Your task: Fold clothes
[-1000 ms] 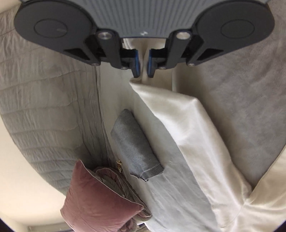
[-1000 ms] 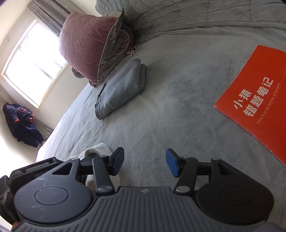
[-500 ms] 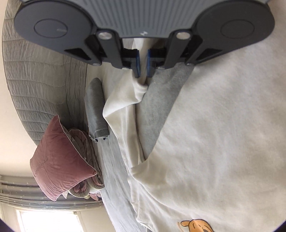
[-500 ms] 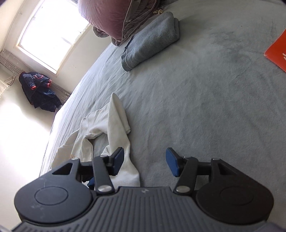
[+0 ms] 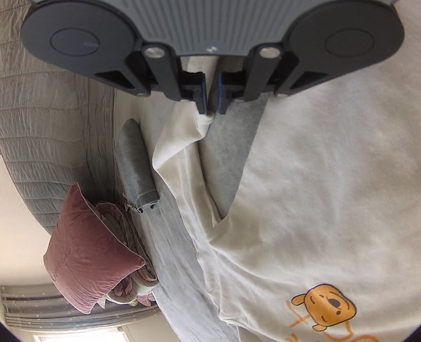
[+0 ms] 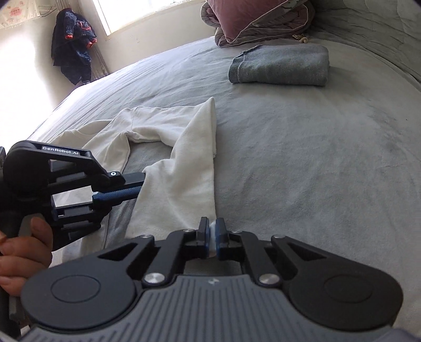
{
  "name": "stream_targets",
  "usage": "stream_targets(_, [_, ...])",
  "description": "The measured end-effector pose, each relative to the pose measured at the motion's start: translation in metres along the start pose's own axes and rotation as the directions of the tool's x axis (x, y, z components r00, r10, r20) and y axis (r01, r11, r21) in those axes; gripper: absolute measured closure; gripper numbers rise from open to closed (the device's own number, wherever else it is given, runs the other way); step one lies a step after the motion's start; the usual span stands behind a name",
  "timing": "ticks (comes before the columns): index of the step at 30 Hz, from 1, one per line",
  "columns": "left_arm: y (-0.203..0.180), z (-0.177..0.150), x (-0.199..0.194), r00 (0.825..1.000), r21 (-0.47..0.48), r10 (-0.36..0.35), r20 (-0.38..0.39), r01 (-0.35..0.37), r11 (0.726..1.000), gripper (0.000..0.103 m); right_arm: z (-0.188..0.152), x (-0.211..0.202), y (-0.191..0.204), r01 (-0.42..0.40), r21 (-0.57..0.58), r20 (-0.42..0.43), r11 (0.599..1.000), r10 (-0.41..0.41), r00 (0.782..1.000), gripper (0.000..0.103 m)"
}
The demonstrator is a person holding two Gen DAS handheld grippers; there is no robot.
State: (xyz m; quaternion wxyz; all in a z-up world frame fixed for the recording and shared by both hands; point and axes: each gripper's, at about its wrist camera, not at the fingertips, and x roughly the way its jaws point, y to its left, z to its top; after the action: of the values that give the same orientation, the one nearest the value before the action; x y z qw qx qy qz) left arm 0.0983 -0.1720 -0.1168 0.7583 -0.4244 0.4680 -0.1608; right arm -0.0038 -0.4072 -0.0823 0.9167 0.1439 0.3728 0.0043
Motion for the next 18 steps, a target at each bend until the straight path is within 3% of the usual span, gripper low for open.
stream_targets(4, [-0.021, 0.022, 0.0, 0.996, 0.158, 0.084, 0.014, -0.086, 0.984, 0.083, 0.019, -0.013, -0.018, 0.145, -0.008, 0.055, 0.989, -0.144, 0.988, 0.098])
stream_targets(7, [-0.045, 0.039, 0.01, 0.987, 0.314, 0.155, 0.045, -0.161, 0.936, 0.074, 0.042, -0.011, -0.033, 0.268, -0.041, 0.093, 0.963, -0.263, 0.96, 0.098])
stream_targets(11, [-0.073, 0.06, 0.029, 0.973, 0.503, 0.21, 0.092, -0.227, 0.834, 0.066, 0.07, 0.0, -0.054, 0.398, -0.093, 0.127, 0.912, -0.386, 0.914, 0.098])
stream_targets(15, [-0.094, 0.08, 0.048, 0.96, 0.629, 0.237, 0.149, -0.277, 0.727, 0.064, 0.09, 0.022, -0.074, 0.463, -0.143, 0.157, 0.875, -0.442, 0.883, 0.099])
stream_targets(18, [-0.102, 0.098, 0.057, 0.938, 0.697, 0.255, 0.236, -0.346, 0.628, 0.054, 0.1, 0.036, -0.085, 0.5, -0.179, 0.178, 0.847, -0.472, 0.864, 0.099])
